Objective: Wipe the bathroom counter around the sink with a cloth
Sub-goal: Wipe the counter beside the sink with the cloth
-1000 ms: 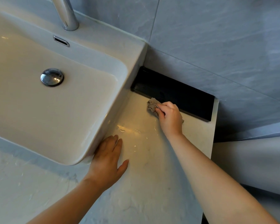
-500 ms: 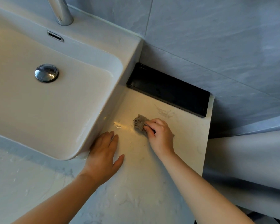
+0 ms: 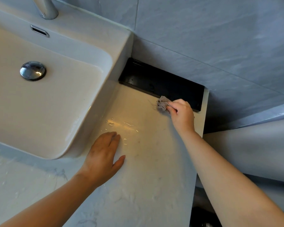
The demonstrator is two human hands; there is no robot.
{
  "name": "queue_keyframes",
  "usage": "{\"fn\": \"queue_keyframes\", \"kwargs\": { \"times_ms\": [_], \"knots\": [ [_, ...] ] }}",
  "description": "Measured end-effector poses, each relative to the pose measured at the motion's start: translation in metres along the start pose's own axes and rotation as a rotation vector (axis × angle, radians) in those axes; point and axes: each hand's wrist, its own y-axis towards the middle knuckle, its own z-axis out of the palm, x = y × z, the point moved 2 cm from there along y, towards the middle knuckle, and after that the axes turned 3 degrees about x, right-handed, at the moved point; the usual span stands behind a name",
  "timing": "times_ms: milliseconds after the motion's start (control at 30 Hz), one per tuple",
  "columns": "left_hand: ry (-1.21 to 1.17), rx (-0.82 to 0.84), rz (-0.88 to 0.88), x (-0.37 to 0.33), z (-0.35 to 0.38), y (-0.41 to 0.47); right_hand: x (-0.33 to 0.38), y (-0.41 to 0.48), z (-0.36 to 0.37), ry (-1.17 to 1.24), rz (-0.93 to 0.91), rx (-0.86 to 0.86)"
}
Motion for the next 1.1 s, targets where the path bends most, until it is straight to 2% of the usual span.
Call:
{"fn": "queue_keyframes", "kwargs": {
  "times_ms": [167, 500, 633, 700, 867, 1000, 1100],
  "knots": [
    [0.026, 0.025, 0.040, -0.012, 0.007, 0.005, -0.002, -0.011, 0.015, 0.093, 0.054, -0.084],
    [0.113, 0.070, 0.022, -0.011, 0.012, 0.005, 0.012, -0.088, 0.018, 0.114, -0.018, -0.017],
    [0.109, 0.070, 0.010, -0.013, 0.013, 0.005, 0.018, -0.108, 0.013, 0.170, 0.026, 0.077],
    [0.106, 0.065, 0.010, -0.016, 0.013, 0.005, 0.016, -0.100, -0.002, 0.228, 0.057, 0.082],
    [0.110, 0.067, 0.003, -0.018, 0.012, 0.005, -0.016, -0.045, -0.044, 0.183, 0.063, -0.092],
    [0.114, 0.063, 0.004, -0.019, 0.011, 0.005, -0.051, -0.024, -0.036, 0.083, 0.057, -0.013],
    [0.113, 0.063, -0.001, -0.020, 0.011, 0.004, -0.056, -0.030, -0.026, 0.100, 0.088, -0.070]
  ]
}}
